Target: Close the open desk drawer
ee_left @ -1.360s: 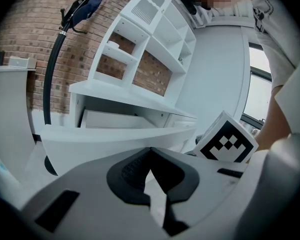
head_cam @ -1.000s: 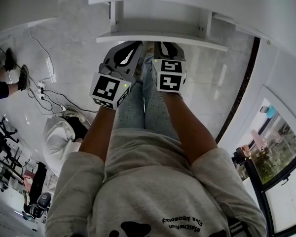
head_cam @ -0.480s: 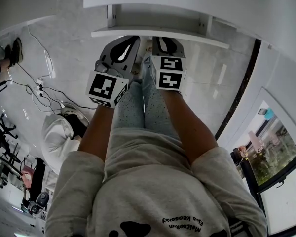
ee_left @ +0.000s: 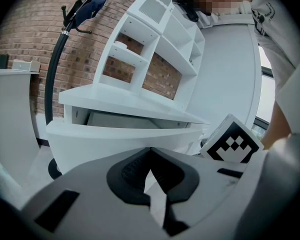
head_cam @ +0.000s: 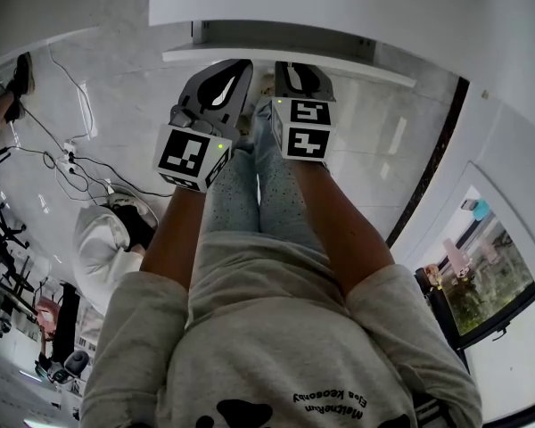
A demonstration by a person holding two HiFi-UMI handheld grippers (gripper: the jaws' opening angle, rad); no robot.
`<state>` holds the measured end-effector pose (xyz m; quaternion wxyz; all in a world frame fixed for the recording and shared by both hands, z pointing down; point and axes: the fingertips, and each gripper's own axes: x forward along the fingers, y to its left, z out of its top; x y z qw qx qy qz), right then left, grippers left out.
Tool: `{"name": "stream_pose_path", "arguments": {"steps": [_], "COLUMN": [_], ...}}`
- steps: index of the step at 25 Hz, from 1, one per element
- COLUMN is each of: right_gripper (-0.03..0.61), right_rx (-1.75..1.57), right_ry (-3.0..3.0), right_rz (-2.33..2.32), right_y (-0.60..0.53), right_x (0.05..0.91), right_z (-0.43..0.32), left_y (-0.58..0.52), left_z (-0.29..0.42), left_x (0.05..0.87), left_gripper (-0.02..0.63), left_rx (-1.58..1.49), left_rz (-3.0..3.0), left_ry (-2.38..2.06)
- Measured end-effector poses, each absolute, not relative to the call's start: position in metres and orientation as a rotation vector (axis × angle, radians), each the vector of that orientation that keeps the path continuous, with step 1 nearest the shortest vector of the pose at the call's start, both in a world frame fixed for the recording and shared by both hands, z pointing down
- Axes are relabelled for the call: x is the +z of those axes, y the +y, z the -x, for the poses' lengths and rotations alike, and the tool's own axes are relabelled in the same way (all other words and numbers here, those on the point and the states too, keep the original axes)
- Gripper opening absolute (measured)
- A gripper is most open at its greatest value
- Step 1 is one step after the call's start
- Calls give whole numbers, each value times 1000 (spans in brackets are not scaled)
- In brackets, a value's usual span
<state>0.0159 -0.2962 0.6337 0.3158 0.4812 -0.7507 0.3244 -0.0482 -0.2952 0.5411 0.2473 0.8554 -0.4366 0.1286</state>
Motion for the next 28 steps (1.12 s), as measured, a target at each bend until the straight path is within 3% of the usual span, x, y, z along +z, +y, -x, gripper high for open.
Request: {"name": "stream_pose_path", "arguments": {"steps": [28], "right_gripper": [101], "right_rx": [842], "right_ry": [-1975], "right_rz": [-1264], "right_y": [-340], "right_x": [632], "right_z": [-19], "left_y": [-340], "left_z": [43], "left_x": [539], "left_gripper": [18], "left_rx": [339], "left_rz": [-2347], "left_ry": [-1182]}}
